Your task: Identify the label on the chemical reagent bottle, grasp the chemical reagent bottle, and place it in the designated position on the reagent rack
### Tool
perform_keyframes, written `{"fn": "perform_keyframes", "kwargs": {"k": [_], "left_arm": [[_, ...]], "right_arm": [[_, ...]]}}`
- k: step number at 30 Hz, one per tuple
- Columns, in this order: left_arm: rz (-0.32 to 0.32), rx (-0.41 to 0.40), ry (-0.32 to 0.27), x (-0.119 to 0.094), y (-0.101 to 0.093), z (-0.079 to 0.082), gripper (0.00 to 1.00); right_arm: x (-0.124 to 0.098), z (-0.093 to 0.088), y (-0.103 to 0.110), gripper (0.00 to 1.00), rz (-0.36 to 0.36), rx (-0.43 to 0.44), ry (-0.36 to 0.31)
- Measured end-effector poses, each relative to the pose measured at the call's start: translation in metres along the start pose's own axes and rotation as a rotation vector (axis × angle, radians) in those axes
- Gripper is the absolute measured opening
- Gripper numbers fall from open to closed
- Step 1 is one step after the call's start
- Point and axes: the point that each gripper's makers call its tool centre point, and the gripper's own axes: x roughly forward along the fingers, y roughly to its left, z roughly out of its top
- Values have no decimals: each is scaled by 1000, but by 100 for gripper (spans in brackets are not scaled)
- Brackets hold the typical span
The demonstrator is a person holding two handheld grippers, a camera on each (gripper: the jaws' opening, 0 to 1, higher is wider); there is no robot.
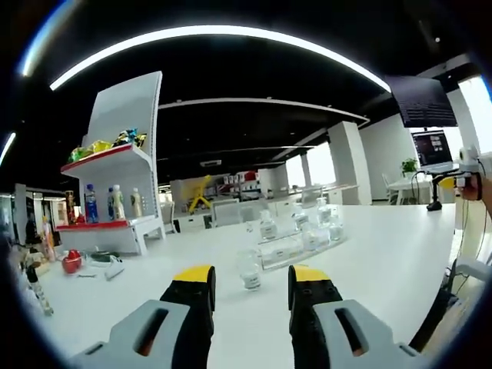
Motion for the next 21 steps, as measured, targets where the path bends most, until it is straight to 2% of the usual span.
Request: {"fn": "perform_keyframes", "kwargs": {"k": [9, 21], "left_arm": [[-27, -25, -6, -8, -8, -10, 38], [-11, -28, 17, -6, -2, -18, 38]], "right_arm": [[-4, 0, -2, 35, -12, -8, -2], [-4, 1, -3, 35, -15, -10, -4]]}}
